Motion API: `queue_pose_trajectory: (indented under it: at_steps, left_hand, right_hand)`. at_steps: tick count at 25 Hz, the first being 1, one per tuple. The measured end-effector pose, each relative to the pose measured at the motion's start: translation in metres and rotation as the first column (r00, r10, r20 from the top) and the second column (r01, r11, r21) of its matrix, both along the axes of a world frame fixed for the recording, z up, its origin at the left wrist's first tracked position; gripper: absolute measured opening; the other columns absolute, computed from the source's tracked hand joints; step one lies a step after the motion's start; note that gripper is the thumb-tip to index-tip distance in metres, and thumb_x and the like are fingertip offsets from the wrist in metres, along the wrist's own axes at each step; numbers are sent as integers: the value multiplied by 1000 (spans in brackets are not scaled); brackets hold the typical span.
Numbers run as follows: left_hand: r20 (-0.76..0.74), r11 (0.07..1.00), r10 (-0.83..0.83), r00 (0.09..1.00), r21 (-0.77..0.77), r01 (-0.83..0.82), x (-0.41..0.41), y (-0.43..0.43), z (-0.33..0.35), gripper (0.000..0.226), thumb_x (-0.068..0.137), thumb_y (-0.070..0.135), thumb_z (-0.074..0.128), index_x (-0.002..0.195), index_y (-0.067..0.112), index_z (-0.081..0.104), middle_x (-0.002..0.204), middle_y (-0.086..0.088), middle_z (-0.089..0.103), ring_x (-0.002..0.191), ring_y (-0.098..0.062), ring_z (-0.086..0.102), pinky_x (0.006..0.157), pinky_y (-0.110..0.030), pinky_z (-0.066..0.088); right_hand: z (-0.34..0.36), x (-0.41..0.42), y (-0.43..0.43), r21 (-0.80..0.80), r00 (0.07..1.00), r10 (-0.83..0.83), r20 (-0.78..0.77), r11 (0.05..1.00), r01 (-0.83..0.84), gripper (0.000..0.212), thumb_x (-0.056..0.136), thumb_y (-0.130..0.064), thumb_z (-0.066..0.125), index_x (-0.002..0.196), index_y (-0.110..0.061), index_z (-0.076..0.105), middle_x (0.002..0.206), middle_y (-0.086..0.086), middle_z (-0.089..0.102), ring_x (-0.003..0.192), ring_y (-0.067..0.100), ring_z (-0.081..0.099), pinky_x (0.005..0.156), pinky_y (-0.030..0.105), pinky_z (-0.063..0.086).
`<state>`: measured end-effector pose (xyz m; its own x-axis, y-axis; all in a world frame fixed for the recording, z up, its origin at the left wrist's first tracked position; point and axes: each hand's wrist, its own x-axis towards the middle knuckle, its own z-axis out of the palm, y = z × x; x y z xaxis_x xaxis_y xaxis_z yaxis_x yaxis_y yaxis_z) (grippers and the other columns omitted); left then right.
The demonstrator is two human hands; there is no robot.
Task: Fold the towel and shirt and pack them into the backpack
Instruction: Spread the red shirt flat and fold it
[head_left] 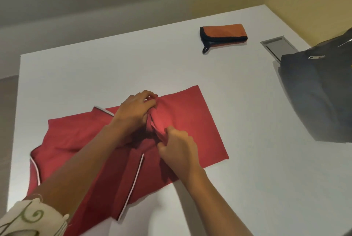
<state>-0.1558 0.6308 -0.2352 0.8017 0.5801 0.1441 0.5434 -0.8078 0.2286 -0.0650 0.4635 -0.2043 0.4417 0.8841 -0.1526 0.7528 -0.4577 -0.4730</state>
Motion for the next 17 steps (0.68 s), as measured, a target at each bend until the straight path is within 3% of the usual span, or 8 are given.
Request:
queue_pose_trajectory:
  at_steps: [2,6,9,11,14,17]
  left_hand:
    - [25,999,37,999,-20,-37,-21,0,-8,33,88,22,45,109,16,69,127,-2,58,100,-27,60,82,-34,45]
    - [50,998,61,997,-32,-59,-42,1,-18,29,84,14,50,104,12,70,124,-6,60,97,-28,61,84,-37,45]
    - [81,996,92,992,-12,-92,-47,1,-18,24,74,7,54,88,14,72,119,-6,63,100,-30,62,87,-41,42]
    - [123,983,183,975,-1,-184,-46,0,-13,23,71,5,53,82,15,71,120,-5,63,106,-29,59,93,-43,39]
    - [149,973,210,966,61,-221,-30,-9,-10,27,74,7,51,91,13,72,126,-6,61,117,-26,54,99,-45,37]
    - [-2,994,107,994,1,-107,-3,-25,-13,45,91,25,37,128,15,60,141,-4,52,134,-25,44,109,-46,32]
  right_hand:
    - [-6,-16,4,0,1000,15,-25,1000,-15,19,85,-22,52,98,-8,55,90,15,63,82,41,62,67,41,50]
    - [-14,-33,8,-79,997,55,-51,995,-59,19,87,-22,52,101,-9,52,97,16,63,88,42,60,65,38,39]
    - [-17,-40,8,-207,980,107,-168,968,-142,32,85,-45,58,91,-15,56,94,12,64,88,38,60,68,36,43]
    - [-15,-39,5,-198,968,85,-238,971,-134,45,83,-61,51,85,-16,58,84,7,65,81,35,61,68,37,50]
    - [-15,-28,2,-22,996,14,-86,1000,-16,32,95,-45,44,92,-19,63,87,4,67,82,29,62,67,35,50]
    - [-28,-15,6,178,990,-49,133,984,24,24,96,-27,46,109,-16,63,110,3,65,102,24,58,80,36,49]
